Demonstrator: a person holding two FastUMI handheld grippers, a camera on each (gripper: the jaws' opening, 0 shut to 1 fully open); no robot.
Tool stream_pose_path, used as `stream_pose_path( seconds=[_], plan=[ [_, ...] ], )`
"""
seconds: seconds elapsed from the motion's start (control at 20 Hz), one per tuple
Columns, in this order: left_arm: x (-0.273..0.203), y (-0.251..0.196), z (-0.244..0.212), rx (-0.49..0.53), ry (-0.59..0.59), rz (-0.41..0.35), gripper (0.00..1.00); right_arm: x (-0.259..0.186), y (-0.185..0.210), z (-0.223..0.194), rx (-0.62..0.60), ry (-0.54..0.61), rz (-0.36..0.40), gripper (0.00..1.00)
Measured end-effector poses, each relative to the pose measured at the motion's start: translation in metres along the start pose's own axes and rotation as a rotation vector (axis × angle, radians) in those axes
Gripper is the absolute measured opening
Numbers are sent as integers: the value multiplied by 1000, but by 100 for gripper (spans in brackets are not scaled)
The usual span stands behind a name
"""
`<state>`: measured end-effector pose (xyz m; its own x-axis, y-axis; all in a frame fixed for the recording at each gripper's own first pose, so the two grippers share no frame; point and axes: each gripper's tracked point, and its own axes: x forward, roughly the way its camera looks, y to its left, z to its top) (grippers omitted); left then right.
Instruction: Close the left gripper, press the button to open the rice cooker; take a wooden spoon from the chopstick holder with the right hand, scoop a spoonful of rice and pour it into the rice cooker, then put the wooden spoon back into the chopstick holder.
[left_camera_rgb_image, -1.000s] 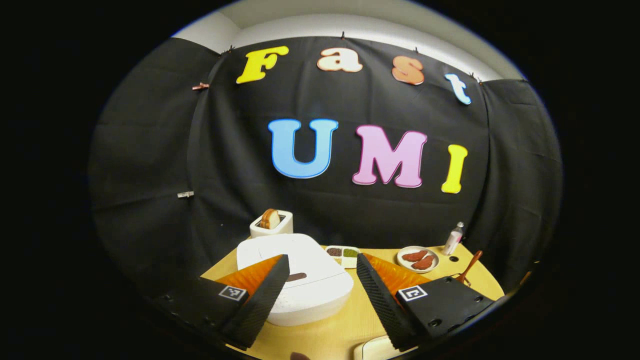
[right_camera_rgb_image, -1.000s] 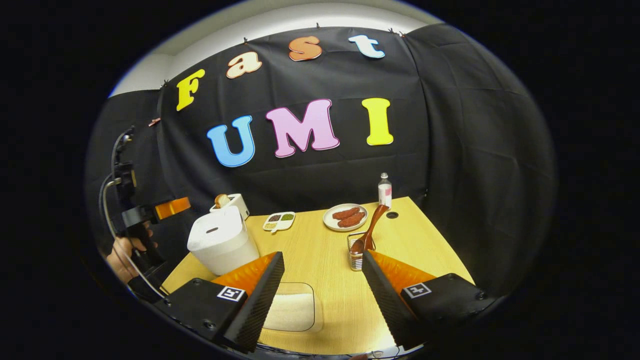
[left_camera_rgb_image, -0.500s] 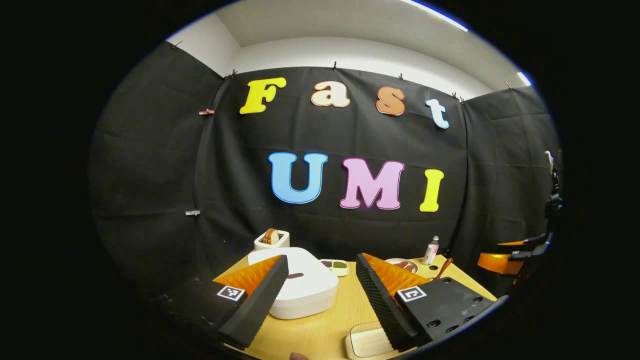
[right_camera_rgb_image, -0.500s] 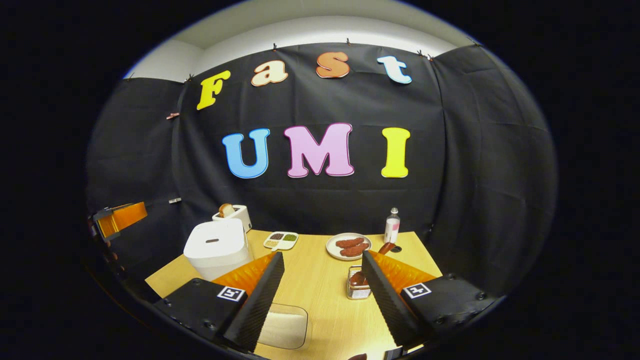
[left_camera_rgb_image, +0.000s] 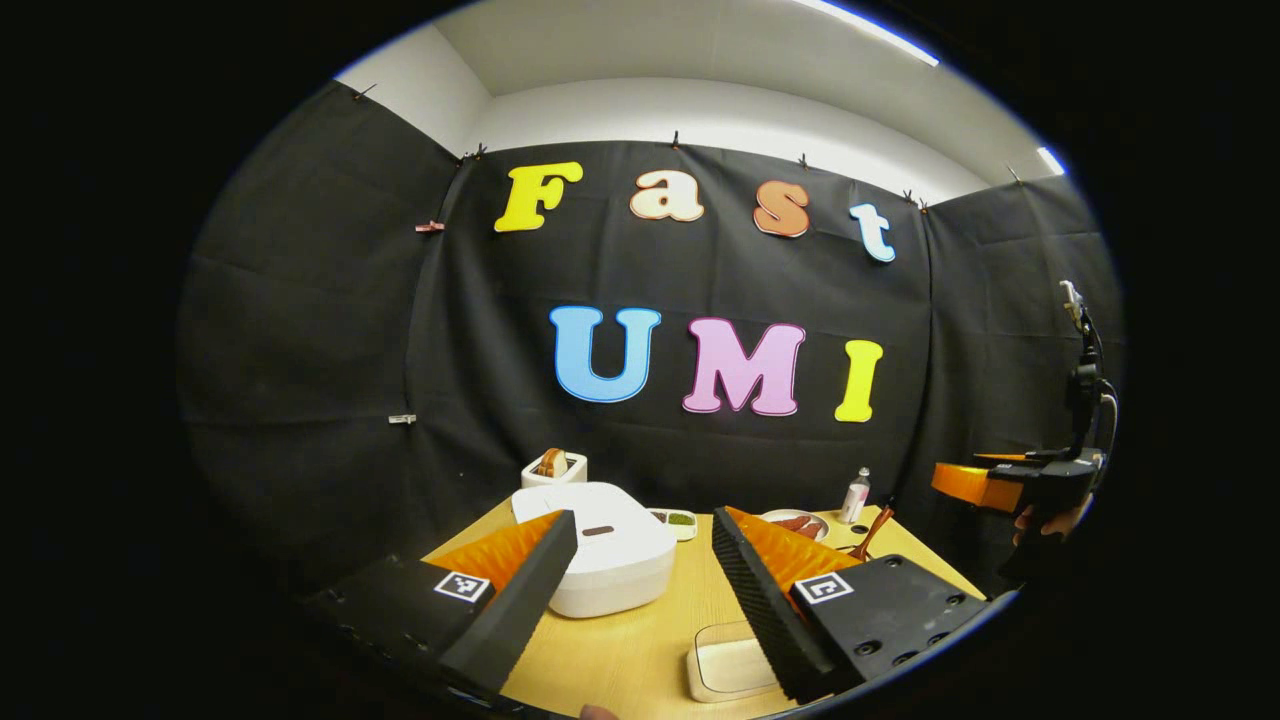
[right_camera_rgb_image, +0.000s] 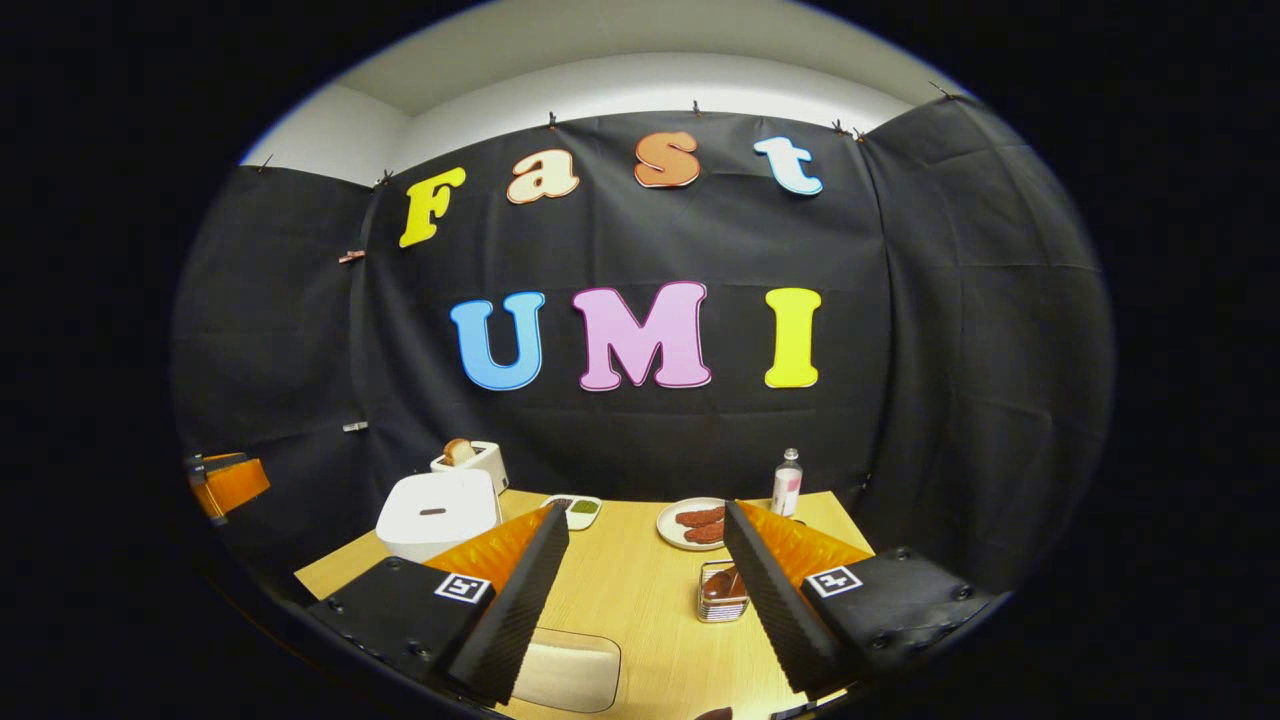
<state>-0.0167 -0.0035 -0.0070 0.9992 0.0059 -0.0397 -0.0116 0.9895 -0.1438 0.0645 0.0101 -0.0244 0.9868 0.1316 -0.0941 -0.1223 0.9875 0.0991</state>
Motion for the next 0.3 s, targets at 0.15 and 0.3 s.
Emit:
stream_pose_path(
  seconds=[0.15, 0.3],
  plan=[
    [4, 1, -2, -5, 7, -10, 95, -3, -4, 7, 3, -26, -19, 98],
    [9, 0, -1, -7, 7, -22, 95, -6, -8, 9, 1, -33, -35, 98]
  ],
)
